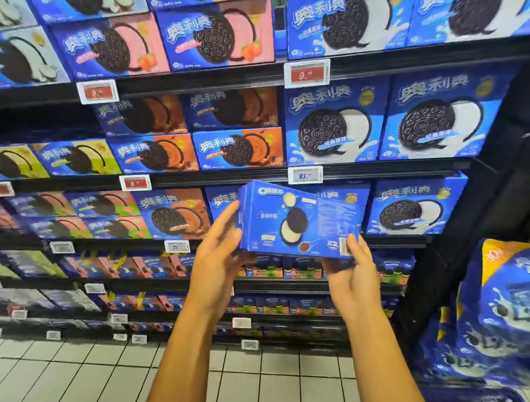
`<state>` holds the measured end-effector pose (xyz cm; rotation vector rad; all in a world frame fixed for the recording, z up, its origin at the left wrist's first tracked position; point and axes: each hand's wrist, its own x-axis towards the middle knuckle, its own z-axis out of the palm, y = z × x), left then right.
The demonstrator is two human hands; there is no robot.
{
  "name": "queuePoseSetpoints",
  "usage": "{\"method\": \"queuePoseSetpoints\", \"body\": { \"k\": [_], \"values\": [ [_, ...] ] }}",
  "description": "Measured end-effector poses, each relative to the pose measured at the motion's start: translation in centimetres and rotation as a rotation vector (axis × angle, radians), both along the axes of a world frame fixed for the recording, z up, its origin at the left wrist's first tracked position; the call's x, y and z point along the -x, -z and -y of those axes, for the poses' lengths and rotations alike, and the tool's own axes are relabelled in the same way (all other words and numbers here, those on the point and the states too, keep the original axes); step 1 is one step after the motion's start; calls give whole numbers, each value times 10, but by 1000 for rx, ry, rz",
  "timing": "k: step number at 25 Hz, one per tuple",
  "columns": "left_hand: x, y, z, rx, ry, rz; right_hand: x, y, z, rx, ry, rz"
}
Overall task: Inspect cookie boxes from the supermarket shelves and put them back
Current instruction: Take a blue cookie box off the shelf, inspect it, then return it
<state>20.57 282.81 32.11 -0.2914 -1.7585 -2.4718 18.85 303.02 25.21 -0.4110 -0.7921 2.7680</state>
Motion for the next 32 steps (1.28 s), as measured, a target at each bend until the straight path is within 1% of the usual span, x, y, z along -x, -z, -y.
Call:
{"method": "queuePoseSetpoints", "body": {
  "k": [2,7,10,13,15,17,22,26,29,32],
  "values": [
    [2,3,6,-11,-15,28,-1,-7,-3,-48,19,-31],
    [6,-2,16,65,-75,20,-12,-28,-8,-130,26,-111],
    [11,-3,21,58,-100,48,-20,-39,-11,-212,21,-140],
    [16,-2,24,128,-122,141,-28,-51,-14,-336,40,-177],
    [18,2,23,139,-164,252,-32,-55,-14,-430,41,-190],
    [18,7,22,138,-190,322,-35,-55,-13,-494,46,-186],
    [14,16,16,195,-163,356,-38,-57,-10,-542,98,-154],
    [9,18,14,195,-126,295,-40,-57,-10,-501,104,-171],
    [8,16,16,152,-113,179,-42,-54,-11,-485,44,-229],
    [7,13,18,79,-111,65,-42,-51,-12,-448,-38,-329]
  ]
}}
